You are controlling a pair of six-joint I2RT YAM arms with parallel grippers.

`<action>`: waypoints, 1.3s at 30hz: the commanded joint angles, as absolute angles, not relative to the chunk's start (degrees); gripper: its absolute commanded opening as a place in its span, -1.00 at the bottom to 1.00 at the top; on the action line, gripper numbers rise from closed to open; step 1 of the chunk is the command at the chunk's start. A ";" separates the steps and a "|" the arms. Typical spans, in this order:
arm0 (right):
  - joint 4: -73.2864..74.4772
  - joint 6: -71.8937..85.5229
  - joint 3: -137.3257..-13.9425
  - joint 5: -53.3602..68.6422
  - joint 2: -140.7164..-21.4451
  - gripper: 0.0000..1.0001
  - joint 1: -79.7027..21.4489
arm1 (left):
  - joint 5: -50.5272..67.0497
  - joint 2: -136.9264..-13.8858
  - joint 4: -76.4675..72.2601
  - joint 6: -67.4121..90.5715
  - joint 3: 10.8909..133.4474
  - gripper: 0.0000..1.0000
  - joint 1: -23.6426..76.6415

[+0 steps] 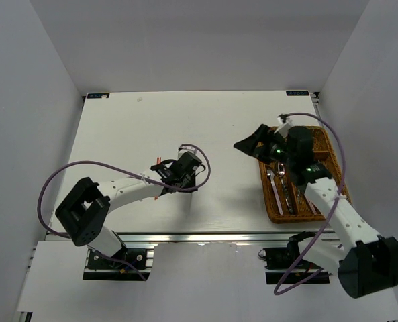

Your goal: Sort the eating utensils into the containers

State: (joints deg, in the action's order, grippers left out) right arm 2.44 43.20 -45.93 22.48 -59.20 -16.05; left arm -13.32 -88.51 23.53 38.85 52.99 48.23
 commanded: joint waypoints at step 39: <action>34.73 -0.87 -71.20 -19.37 -85.96 -1.00 -15.65 | -28.99 -62.77 40.33 34.64 57.75 0.96 52.38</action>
